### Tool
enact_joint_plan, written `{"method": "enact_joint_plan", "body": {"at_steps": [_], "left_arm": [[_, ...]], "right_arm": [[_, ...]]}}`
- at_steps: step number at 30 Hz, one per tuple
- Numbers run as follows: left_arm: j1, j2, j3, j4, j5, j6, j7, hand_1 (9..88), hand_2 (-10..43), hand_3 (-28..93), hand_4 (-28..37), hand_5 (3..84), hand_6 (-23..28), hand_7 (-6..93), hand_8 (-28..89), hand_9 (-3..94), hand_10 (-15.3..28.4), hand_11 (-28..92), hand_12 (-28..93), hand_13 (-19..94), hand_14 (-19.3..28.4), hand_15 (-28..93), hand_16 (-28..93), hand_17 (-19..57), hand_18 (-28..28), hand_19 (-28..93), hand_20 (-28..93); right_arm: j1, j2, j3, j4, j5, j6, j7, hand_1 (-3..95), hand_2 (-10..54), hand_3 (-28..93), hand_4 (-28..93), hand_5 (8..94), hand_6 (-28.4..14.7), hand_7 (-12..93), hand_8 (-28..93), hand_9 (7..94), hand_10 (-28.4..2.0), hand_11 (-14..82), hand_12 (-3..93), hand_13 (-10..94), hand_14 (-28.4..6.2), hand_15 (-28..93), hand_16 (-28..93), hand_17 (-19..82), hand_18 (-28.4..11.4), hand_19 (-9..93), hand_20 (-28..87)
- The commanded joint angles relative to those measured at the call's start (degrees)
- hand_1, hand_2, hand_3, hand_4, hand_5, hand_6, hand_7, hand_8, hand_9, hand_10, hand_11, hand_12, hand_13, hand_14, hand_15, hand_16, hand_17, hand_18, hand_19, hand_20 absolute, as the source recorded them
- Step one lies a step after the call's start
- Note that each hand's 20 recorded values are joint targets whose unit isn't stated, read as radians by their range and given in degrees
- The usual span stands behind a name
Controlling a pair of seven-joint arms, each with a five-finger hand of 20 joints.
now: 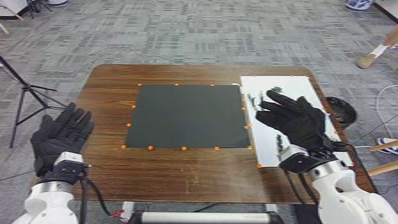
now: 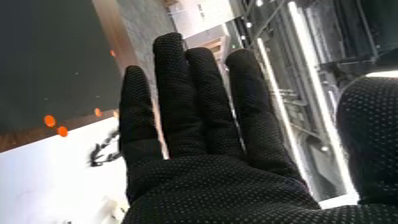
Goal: Arrange flowers
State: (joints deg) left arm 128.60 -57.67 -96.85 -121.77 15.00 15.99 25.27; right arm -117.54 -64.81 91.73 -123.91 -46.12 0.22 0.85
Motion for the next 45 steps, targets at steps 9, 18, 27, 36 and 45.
{"method": "enact_joint_plan", "body": {"at_steps": [9,18,27,36,45], "left_arm": [[0.5,0.05,0.17,-0.26,0.11,0.03,-0.26,22.7,16.1,71,-28.3,43.2,7.2,12.7,-10,36.6,14.8,22,9,27,14.7,33,-5,-5.4,12.0,26,12],[1.4,0.06,-1.91,-0.62,-0.63,0.57,1.52,22.5,16.0,72,-28.3,43.2,7.1,12.8,-10,36.5,14.8,22,9,27,14.7,33,-5,-5.4,11.9,26,12],[5.0,0.46,-9.15,-0.67,4.63,-2.51,-2.41,22.6,16.1,70,-28.3,40.8,6.4,11.6,-10,34.5,14.2,21,9,26,14.4,31,-5,-5.8,11.8,25,12],[6.3,1.22,-10.02,-1.16,2.67,-0.83,-0.25,22.5,15.9,70,-28.3,41.1,6.4,11.4,-9,34.5,14.3,21,9,26,14.6,30,-4,-5.9,11.8,25,12],[7.1,1.40,-10.11,-1.45,1.32,-0.11,0.85,22.5,16.0,70,-28.3,41.7,6.6,11.8,-9,35.2,14.5,21,9,26,14.7,31,-4,-5.8,11.8,25,12]], "right_arm": [[0.9,4.4,-3.6,-2.4,-45.9,9.1,1.8,40.1,-9.5,47,-28,47.6,-4.7,14,-11,49.7,-14.8,15.3,16.3,47,-10.7,54,18,15,-19.2,50,20],[-0.1,8.5,-6.9,-3.8,-84.2,13.3,14.6,36.6,-9.5,55,-28,50.2,-3.8,32,-14,42.5,-16.2,51.0,37.6,38,-15.7,72,32,16,-20.5,61,25],[4.1,10.7,-11.1,-6.8,-92.4,-1.6,36.7,23.4,-9.5,72,-28,49.0,-7.6,54,-21,40.5,-21.3,61.6,55.1,40,-21.1,77,43,17,-24.0,67,33],[6.5,11.6,-15.4,-4.6,-101.1,-6.9,46.4,25.3,-9.5,71,-28,47.5,-11.0,58,-22,39.6,-26.0,61.4,56.4,39,-25.6,78,43,16,-28.2,71,34],[12.1,12.8,-19.0,0.1,-96.4,-15.5,50.6,24.8,-9.5,68,-28,47.8,-13.2,67,-21,41.5,-27.5,62.6,56.8,40,-27.6,80,44,18,-28.4,73,38]]}}
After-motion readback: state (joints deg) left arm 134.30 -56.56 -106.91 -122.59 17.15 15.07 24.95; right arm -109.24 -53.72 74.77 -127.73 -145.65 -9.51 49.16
